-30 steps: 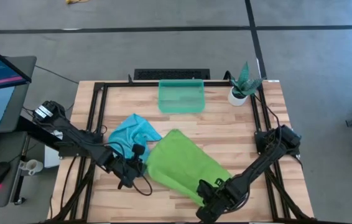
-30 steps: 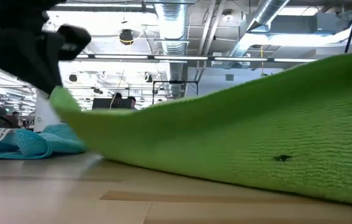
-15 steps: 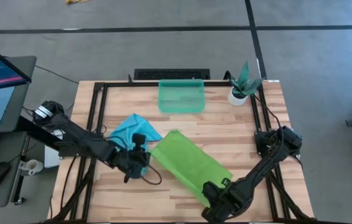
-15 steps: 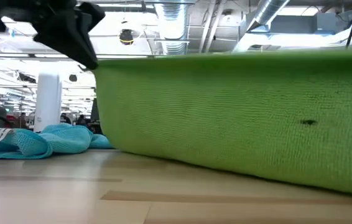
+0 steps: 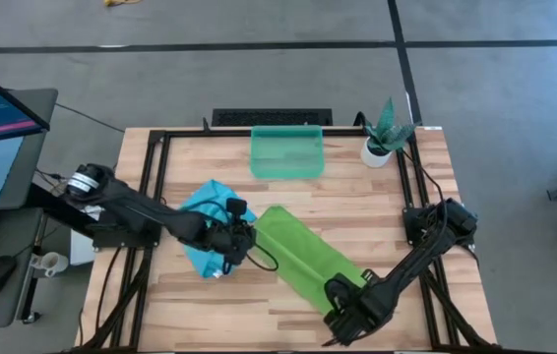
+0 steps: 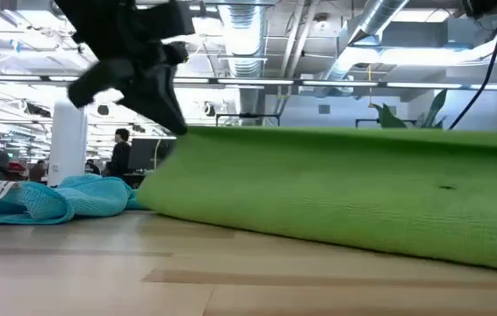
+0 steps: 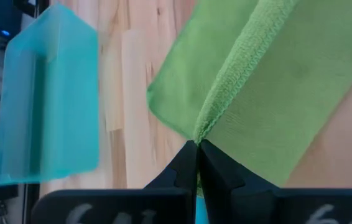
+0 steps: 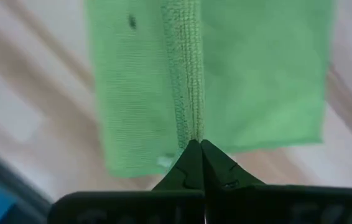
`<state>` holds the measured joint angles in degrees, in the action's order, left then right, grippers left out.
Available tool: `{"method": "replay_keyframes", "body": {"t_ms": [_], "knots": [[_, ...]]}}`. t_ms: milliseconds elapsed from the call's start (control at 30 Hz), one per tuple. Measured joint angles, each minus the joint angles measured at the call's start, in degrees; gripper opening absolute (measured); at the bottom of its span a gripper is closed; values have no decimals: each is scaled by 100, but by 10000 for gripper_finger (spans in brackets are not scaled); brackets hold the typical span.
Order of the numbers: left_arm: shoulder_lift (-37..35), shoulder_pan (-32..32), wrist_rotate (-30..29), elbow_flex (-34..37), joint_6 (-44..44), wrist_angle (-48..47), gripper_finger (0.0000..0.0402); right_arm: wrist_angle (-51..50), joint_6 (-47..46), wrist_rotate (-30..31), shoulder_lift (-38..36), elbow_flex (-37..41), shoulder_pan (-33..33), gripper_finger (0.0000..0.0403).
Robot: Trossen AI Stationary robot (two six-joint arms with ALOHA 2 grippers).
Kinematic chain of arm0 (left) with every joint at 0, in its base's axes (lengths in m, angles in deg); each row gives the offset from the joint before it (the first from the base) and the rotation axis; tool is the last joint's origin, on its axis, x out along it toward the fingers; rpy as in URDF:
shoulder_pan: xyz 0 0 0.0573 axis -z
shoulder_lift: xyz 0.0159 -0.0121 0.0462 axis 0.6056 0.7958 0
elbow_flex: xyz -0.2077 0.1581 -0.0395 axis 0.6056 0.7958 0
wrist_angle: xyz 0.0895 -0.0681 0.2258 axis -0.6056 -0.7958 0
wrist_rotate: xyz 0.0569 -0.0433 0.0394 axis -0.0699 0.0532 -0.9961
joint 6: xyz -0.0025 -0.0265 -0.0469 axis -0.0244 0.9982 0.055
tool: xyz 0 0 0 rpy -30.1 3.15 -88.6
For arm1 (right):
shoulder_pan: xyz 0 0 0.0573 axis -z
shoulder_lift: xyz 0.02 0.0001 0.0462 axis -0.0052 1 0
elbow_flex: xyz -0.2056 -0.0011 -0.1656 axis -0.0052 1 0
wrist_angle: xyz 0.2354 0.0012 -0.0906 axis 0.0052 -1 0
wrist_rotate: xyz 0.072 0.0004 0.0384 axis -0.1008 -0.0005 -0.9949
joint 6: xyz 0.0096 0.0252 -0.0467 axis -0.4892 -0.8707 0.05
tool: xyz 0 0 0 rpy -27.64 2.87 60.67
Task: Roll microfiber towels into tight, uniform cylinder then place into a basket
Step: Fold the green microfiber cloth
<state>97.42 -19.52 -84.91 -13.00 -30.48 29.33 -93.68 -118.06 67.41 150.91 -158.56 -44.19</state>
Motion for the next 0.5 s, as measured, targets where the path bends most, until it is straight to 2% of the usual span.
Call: {"method": "replay_keyframes", "body": {"t_ms": [333,500], "knots": [[224,-372,22,0,-496,286,0,-445,-169,61,0,119,28,3],[224,-456,324,0,-501,226,0,-403,-171,13,0,304,154,4]]}}
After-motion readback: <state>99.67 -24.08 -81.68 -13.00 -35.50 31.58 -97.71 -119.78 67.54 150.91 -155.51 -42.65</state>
